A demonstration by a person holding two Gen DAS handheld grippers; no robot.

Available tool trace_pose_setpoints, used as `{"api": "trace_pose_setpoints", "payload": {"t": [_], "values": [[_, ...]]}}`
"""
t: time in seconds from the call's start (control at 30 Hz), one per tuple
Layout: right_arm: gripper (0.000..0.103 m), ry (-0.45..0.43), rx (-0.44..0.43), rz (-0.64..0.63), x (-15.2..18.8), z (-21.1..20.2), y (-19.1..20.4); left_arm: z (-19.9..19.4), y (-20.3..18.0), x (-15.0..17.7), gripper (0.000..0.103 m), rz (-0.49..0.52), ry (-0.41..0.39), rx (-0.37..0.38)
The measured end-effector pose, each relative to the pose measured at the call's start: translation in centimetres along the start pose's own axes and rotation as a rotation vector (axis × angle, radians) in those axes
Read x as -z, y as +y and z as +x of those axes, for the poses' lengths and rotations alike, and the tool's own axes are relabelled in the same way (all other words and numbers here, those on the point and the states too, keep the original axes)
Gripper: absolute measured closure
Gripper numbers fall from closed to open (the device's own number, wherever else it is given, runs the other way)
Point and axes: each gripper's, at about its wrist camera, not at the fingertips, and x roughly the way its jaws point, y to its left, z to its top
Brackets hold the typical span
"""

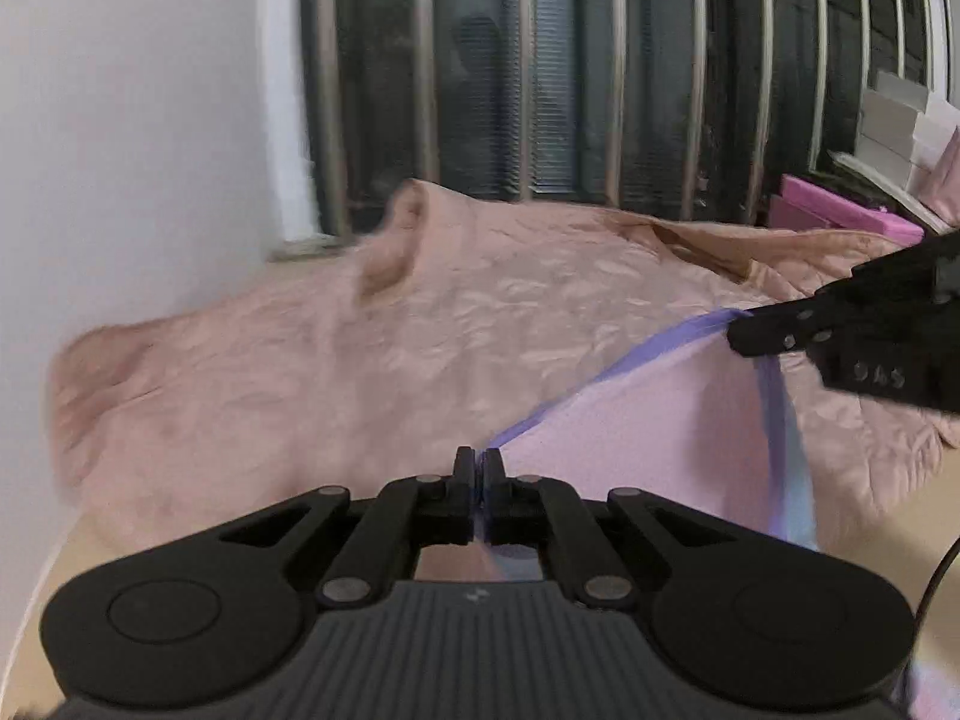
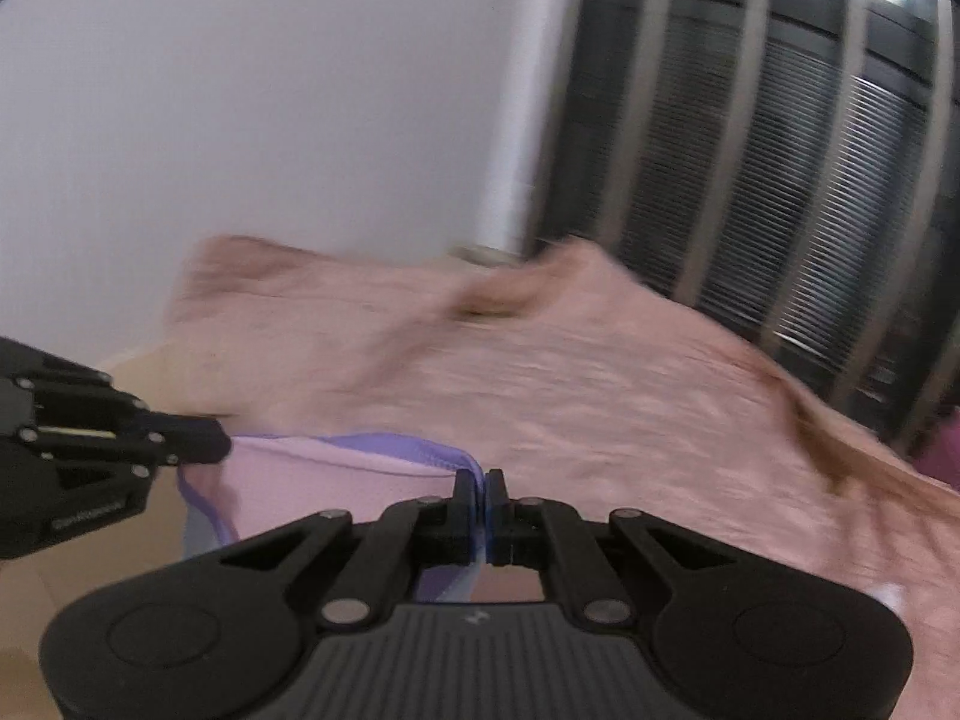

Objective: Fold clothes

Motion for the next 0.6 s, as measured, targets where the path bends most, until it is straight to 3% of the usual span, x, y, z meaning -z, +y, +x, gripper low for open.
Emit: {"api": "trace_pose_setpoints", "payload": {"t": [0.1, 0.17, 0.23, 0.3, 0.33, 0.37, 0.4, 0.53, 0.6], "values": [[0.101, 0.058, 0.094, 0.08, -0.5, 2.4, -2.9, 4.4, -1.3, -2.0, 0.096, 0.004, 0.041, 0.014], [0.1, 0.12, 0.146, 0.1, -0.1, 5.0, -4.2, 6.9, -1.4, -1.8, 0.095, -0.008, 0.062, -0.035], [0.098, 0.189, 0.162, 0.094, 1.0, 7.5, -4.8, 6.7, -1.2, -1.2, 0.093, -0.038, 0.091, -0.073], [0.094, 0.209, 0.141, 0.085, 2.3, 7.7, -5.1, 3.6, -0.8, -0.2, 0.076, -0.09, 0.064, -0.037], [0.091, 0.18, 0.124, 0.093, 2.8, 6.5, -5.2, 1.4, -0.8, 0.6, 0.07, -0.105, 0.06, -0.017], [0.081, 0.142, 0.108, 0.104, 3.4, 4.9, -5.2, -0.5, -0.7, 1.1, 0.059, -0.116, 0.052, -0.001], [0.07, 0.107, 0.092, 0.115, 4.1, 2.8, -5.1, -2.4, -1.0, 2.2, 0.057, -0.107, 0.048, 0.022], [0.067, 0.069, -0.061, 0.133, 8.0, -5.7, -4.9, -9.3, -3.3, 7.3, 0.057, -0.052, 0.065, 0.093], [0.067, 0.06, -0.146, 0.112, 11.2, -9.4, -3.9, -11.7, -5.5, 9.8, 0.057, -0.047, 0.075, 0.173]]}}
